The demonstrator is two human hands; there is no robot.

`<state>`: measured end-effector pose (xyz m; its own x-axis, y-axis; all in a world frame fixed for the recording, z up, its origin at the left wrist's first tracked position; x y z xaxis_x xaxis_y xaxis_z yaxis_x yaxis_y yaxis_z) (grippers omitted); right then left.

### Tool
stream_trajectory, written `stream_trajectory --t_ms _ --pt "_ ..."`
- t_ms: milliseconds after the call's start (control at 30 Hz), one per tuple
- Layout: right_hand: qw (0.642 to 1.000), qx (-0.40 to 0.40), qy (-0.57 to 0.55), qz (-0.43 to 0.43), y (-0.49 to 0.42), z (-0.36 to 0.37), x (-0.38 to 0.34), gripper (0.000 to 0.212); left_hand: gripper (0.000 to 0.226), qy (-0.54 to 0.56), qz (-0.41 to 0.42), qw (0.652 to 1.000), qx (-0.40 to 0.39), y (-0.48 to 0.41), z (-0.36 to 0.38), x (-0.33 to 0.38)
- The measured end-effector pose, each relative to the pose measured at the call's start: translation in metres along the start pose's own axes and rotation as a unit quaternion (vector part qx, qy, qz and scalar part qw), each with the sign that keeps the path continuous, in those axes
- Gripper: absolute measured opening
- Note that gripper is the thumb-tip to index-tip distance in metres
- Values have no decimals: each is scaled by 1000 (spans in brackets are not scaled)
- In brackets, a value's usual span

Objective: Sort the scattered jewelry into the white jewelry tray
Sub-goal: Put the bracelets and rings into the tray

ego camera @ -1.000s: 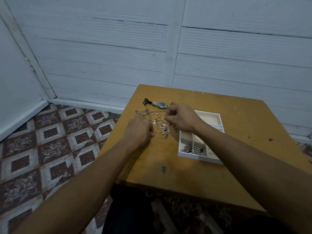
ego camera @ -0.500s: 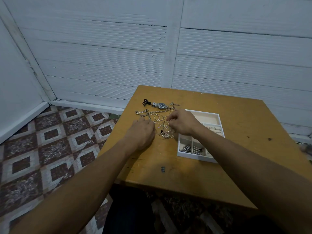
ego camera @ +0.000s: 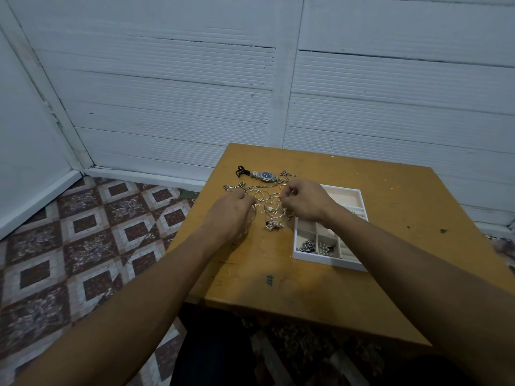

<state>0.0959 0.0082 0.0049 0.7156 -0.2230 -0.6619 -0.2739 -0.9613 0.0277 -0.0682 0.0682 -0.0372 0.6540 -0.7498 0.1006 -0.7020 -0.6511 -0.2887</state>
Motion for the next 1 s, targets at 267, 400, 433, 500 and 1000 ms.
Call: stream_trajectory --t_ms 267,400,433,500,1000 --pt "970 -38 -220 101 12 -1 7 21 36 41 -37 998 12 2 2 -3" --pt "990 6 -117 78 7 -4 10 21 41 61 -45 997 7 2 4 -1" --pt "994 16 -84 66 8 -5 8 20 41 70 -46 996 6 1 4 2" --pt "997 24 -48 49 9 -4 5 19 36 89 -55 995 6 1 4 7" --pt "992 27 -93 84 6 -3 11 17 24 104 -123 987 -14 4 12 -3"
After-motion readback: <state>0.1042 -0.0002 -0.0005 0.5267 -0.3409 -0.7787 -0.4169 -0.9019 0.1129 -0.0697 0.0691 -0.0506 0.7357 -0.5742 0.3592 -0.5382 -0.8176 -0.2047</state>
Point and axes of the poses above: each hand's wrist, its own y-axis away from the middle knuckle, its own z-axis out of the palm, x = y × z, the point moved 3 cm from there along -y, towards the middle knuckle
